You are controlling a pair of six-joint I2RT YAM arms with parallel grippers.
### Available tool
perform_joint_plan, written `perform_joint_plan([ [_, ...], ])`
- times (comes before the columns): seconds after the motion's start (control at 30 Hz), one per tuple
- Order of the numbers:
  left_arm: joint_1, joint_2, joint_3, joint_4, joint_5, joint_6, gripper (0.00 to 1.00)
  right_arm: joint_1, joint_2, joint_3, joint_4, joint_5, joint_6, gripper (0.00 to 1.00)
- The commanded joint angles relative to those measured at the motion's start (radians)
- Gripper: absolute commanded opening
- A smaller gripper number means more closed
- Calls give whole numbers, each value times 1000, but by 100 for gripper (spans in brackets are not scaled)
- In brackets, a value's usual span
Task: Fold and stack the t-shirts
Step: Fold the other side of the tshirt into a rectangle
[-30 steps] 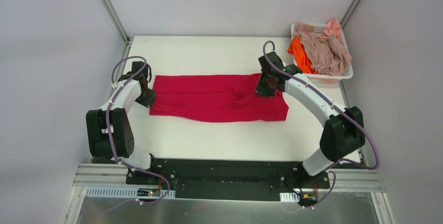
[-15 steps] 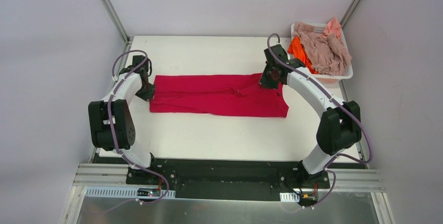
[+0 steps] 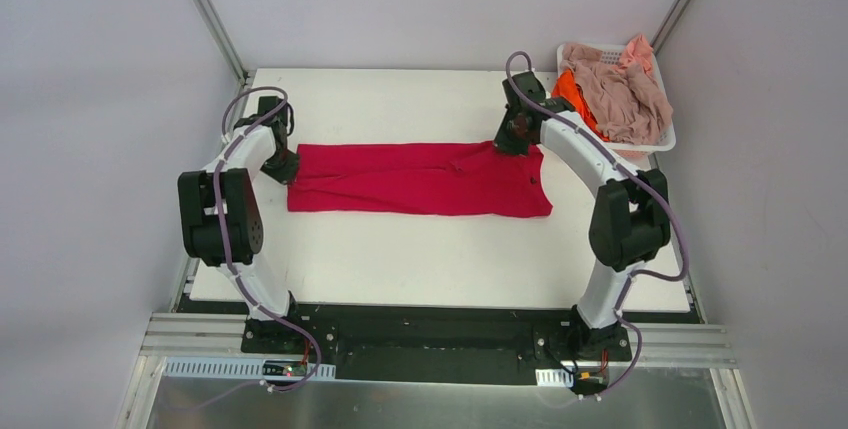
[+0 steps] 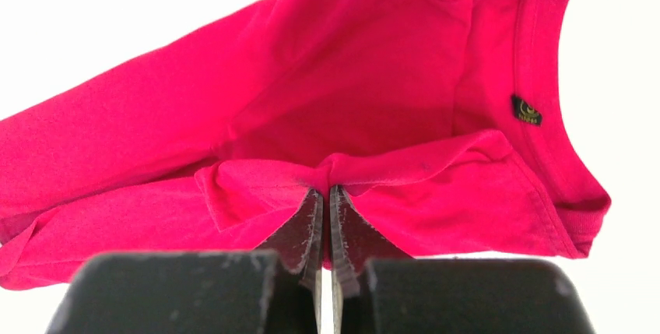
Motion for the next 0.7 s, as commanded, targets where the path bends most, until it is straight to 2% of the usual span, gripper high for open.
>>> perform_joint_plan([
  [0.0,5,52,43,-25,-19,31,0,-14,65,97,-12,18,-50,0],
  [0.13,5,81,47,-26,-43,27,0,-16,121,152,-1,58,-71,0],
  [0.43,5,132,74,-48,-72,26,14,-38,258,271,-15,85,-80,0],
  [0.57,5,140,85,-51,-74,37,35,-51,311,319,-5,63,-75,2],
  [0.6,4,137,91,-53,-76,44,43,-56,324,335,-2,62,-74,5],
  [0.63,4,131,101,-57,-79,52,54,-62,339,360,-12,56,-69,11],
  [0.67,4,120,109,-64,-84,57,64,-69,350,391,-28,49,-66,24],
])
